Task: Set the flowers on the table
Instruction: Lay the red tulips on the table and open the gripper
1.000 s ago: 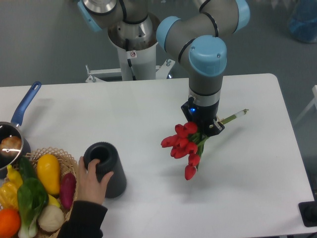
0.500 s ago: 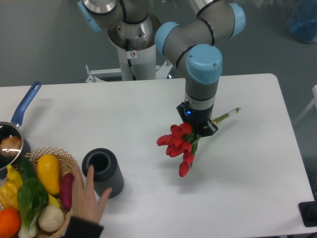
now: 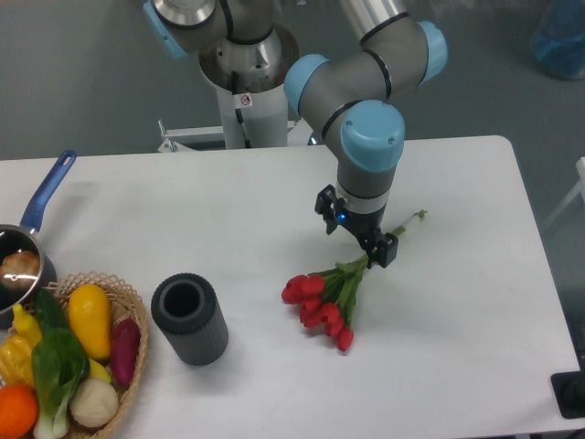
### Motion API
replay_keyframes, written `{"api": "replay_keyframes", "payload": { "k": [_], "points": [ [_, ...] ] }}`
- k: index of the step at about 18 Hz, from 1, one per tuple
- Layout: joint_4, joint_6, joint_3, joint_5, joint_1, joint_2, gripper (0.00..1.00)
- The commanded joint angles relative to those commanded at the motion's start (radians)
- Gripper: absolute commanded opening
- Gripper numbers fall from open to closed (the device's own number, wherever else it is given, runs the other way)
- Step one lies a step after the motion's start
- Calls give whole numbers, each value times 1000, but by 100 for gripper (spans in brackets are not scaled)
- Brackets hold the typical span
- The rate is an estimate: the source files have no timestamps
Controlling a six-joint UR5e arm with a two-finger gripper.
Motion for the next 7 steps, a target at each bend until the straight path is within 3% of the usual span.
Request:
{"api": "replay_keyframes", "payload": {
  "k": [7],
  "points": [
    [8, 100, -1, -6, 42, 3, 100]
  ]
}}
